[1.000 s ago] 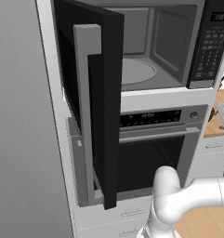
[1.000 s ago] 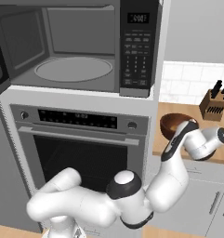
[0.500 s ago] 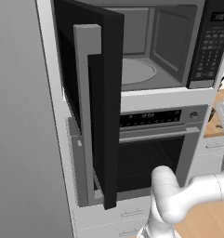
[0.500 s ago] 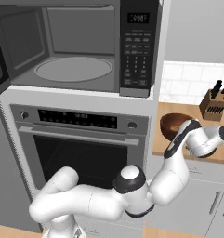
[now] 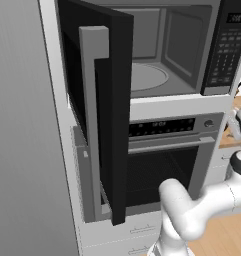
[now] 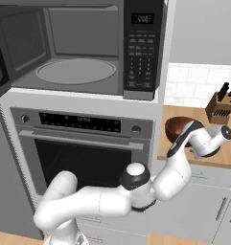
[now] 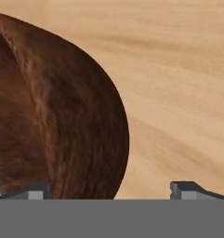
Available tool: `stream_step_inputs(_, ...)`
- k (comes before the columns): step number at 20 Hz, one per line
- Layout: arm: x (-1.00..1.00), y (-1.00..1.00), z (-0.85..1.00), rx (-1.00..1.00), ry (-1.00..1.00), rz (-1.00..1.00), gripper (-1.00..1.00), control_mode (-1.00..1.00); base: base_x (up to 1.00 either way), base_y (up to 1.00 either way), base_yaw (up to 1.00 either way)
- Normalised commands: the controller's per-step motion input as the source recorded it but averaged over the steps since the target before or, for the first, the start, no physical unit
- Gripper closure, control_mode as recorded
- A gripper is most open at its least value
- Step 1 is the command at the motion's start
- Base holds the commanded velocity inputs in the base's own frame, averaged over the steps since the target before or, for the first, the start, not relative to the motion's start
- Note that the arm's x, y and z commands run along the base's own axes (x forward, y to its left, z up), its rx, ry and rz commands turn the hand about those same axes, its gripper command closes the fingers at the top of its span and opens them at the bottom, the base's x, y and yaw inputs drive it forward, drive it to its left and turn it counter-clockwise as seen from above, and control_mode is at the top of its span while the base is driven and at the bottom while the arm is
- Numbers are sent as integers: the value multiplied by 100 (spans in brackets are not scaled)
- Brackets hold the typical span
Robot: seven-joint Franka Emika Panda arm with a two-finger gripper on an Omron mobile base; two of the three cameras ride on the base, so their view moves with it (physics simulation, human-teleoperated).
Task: Open the microwave, place the bowl with waffle inside the microwave, then close the microwave door and turn it on.
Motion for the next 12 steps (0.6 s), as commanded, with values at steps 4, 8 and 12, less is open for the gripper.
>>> stream_step_inputs(4,25,0,-36,4,13,0,-100,-100,0,0,0)
stream_step_inputs(8,20,-2,-26,8,5,0,-100,-100,0,0,0)
stream_step_inputs(12,12,-5,-24,9,1,0,-100,-100,0,0,0)
